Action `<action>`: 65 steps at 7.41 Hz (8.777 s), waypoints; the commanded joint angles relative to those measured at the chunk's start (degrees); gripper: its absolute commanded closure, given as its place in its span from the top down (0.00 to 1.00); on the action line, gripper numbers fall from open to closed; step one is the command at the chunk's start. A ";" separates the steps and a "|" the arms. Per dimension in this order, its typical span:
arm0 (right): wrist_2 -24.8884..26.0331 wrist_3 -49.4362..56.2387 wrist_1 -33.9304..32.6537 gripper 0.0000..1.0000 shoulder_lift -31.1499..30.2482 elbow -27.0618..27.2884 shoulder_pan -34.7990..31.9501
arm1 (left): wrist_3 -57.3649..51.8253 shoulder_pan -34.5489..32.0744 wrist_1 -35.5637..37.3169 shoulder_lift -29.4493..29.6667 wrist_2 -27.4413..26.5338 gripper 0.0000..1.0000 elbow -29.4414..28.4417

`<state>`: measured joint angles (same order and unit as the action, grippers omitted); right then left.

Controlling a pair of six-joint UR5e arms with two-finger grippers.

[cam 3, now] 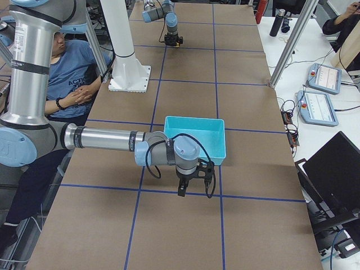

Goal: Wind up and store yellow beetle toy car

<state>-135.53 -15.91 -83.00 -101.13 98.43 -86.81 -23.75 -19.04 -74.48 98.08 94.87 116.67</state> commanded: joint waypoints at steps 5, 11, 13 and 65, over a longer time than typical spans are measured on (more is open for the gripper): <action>0.01 0.00 -0.14 1.00 -0.03 -0.17 0.06 | -0.07 -1.18 -0.23 -0.70 0.14 0.89 -0.21; 0.18 0.00 -0.14 1.00 -0.03 -0.17 0.06 | -1.57 -1.18 -1.64 -0.70 -0.21 0.83 -1.00; 0.18 0.00 -0.14 1.00 -0.03 -0.17 0.06 | -1.57 -1.26 -2.25 -0.70 -0.21 0.83 -1.44; 0.89 0.00 -0.50 1.00 -0.38 -0.35 0.15 | -9.38 -13.75 -18.51 4.13 14.91 0.00 -7.68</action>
<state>-134.65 -15.91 -83.47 -101.51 98.08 -86.66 -32.64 -32.74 -92.97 102.25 109.85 109.08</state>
